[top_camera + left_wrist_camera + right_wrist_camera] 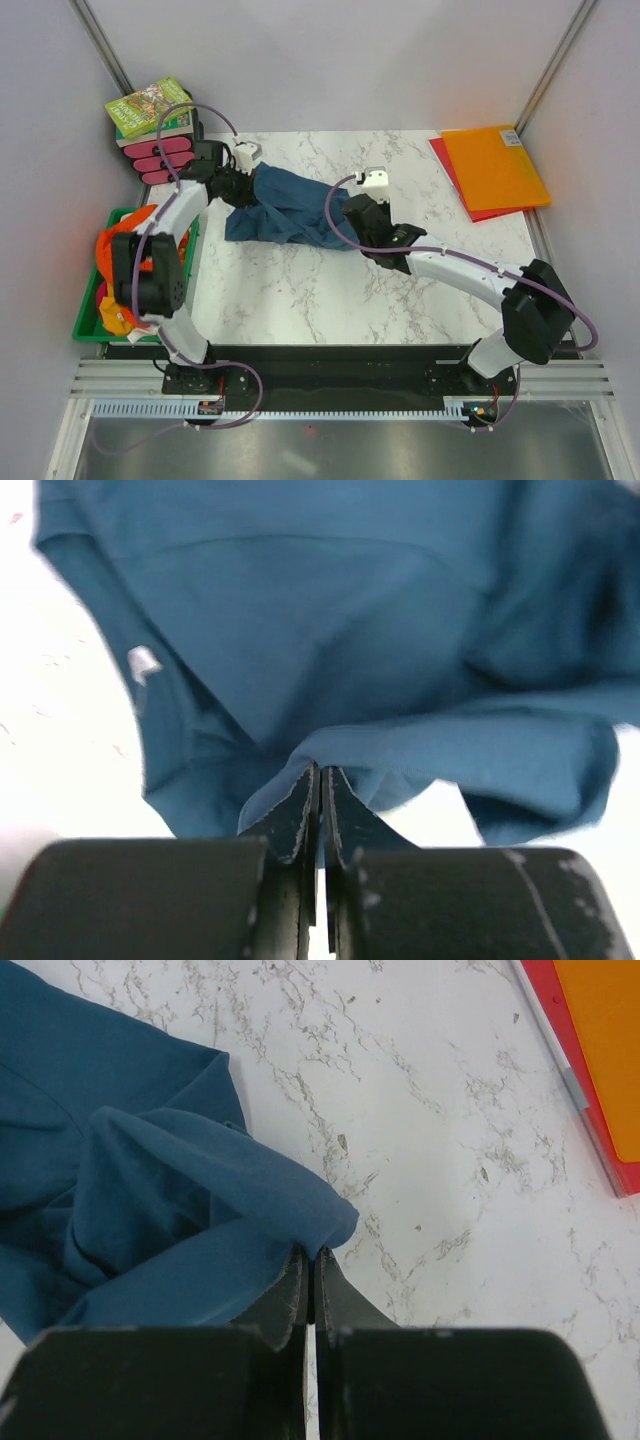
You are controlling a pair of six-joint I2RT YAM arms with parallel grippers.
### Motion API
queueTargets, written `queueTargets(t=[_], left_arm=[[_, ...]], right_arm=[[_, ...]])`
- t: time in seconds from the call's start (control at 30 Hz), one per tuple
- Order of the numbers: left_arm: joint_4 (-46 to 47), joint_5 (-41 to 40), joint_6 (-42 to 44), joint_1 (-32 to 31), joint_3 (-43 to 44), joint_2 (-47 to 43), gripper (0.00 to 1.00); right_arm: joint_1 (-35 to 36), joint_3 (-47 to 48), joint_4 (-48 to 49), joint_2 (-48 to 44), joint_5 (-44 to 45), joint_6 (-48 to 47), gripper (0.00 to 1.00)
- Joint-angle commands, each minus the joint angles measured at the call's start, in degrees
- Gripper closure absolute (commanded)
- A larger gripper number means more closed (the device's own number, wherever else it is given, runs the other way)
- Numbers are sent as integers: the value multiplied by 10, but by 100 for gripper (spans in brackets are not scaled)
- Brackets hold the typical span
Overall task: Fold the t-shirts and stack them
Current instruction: Flatten out the tshirt
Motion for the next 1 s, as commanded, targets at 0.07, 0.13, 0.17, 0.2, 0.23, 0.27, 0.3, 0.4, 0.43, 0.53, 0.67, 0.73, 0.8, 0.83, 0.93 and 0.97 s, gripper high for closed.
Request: queueTargets(t=[0.07,0.13,0.17,0.2,0.23,0.27,0.3,0.4,0.43,0.53,0.67,0.73,0.8,0.83,0.93,0.97], left_arm=[[4,-91,-56,20,146,157,58],[16,-69,-62,25,149,147,37],[24,-59,-68,27,141,124,16],[33,-54,-71,28,118,107,1],[40,-37,-70,28,106,93,0],[44,-23,-66,28,94,63,0],[43,-10,-63,27,68,49,0],[41,36,-48,17,-1,-8,0],[38,34,-40,10,-19,-19,1],[19,15,-7,-25,-73,-34,5],[15,16,-4,-36,-117,-18,12],[9,3,-6,-36,-116,9,15],[9,-20,-12,-36,-110,23,17],[12,-30,-15,-36,-107,30,19],[36,-65,-47,-29,-101,47,20],[41,-69,-54,-25,-97,52,21]], right_arm=[[-14,2,20,37,-19,8,100],[-15,8,23,43,-26,7,100],[-16,11,24,47,-27,7,100],[-16,12,27,50,-32,7,100],[-16,14,28,51,-34,8,100],[-16,16,31,56,-37,11,100],[-16,16,33,58,-39,14,100],[-16,17,37,64,-48,21,100],[-15,15,36,66,-52,22,100],[-16,14,40,71,-54,26,100],[-16,15,39,73,-54,27,100],[-16,17,40,73,-54,28,100],[-16,19,40,73,-54,28,100],[-15,19,40,73,-54,28,100],[-16,19,39,71,-55,29,100],[-16,19,39,72,-54,28,100]])
